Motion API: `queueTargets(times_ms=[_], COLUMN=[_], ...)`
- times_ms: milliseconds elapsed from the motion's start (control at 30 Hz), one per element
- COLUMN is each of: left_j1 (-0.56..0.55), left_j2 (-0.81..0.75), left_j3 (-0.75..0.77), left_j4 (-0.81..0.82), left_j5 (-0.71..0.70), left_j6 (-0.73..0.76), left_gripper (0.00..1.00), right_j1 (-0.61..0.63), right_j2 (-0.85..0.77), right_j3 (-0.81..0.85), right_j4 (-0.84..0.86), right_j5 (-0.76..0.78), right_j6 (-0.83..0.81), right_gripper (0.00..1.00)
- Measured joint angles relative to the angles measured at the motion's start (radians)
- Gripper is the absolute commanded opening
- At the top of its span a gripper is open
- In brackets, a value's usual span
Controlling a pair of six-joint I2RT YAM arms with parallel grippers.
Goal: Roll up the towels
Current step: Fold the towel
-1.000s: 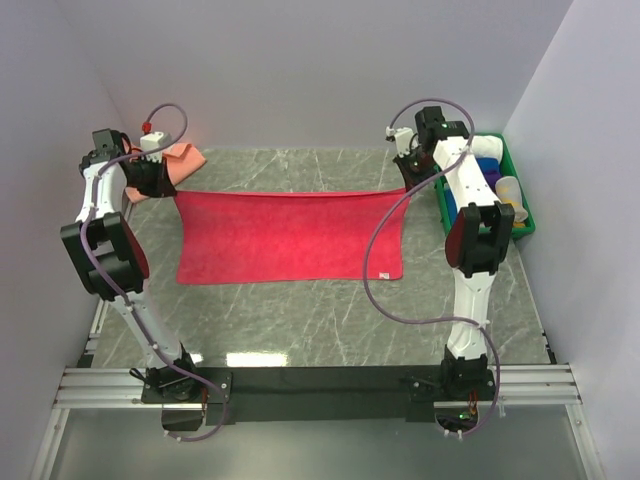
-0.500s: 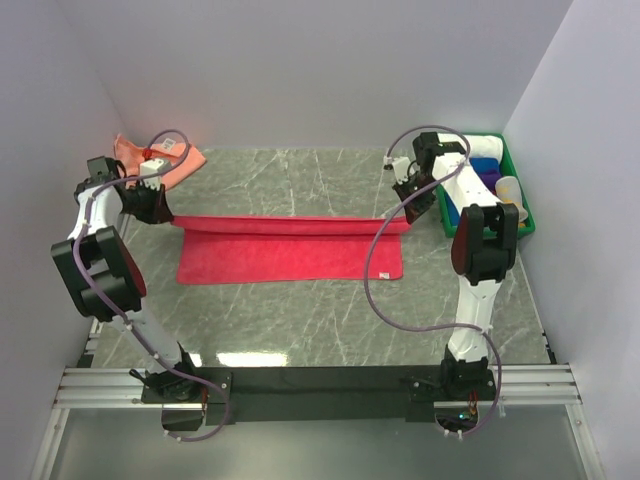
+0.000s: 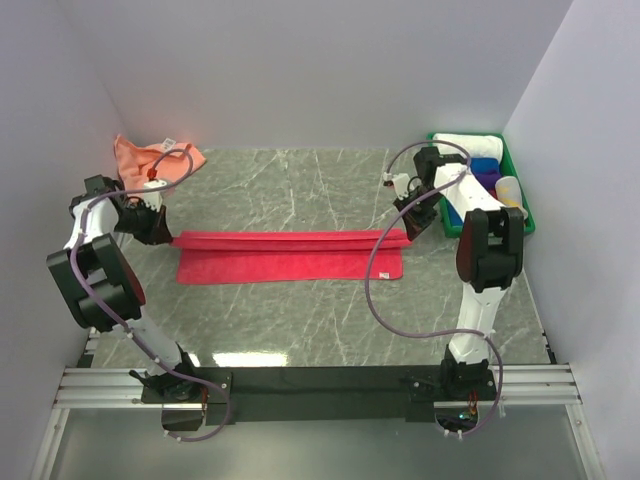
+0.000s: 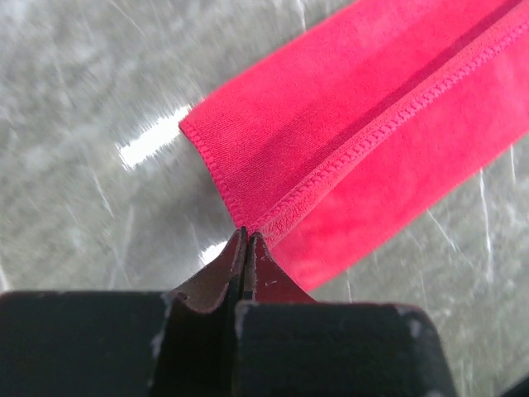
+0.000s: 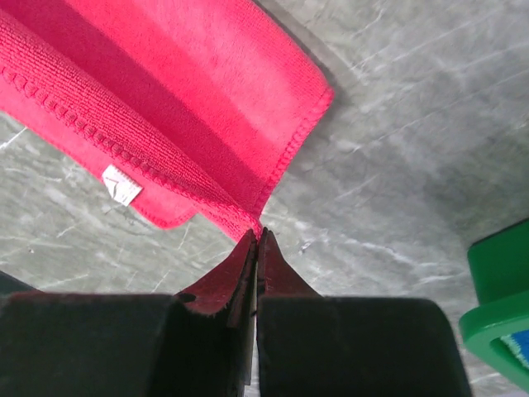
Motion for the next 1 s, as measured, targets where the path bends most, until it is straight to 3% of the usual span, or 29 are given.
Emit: queueTargets(times_ms=[333, 833, 1000], left_j1=[0.063, 0.064, 0.065], left_j2=[-0.001, -0.032, -0.032], left_j3=[-0.005, -0.191, -0.190], left_j4=[-0.137, -0.090, -0.084], left_j5=[0.000, -0.053, -0.058], left_j6=[0.103, 0.125, 0.128], left_gripper=[0.01, 0.03, 0.11], right_j1=[0.000, 0.001, 0.001], right_j2=[-0.076, -0.074, -0.074], right_j3=[-0.088, -0.223, -0.222], right_j4=[-0.012, 0.009, 0.007], right_j5=[-0.044, -0.055, -0.056], right_j6=[-0.008, -0.008, -0.011], right_gripper=[0.00, 0.00, 0.17])
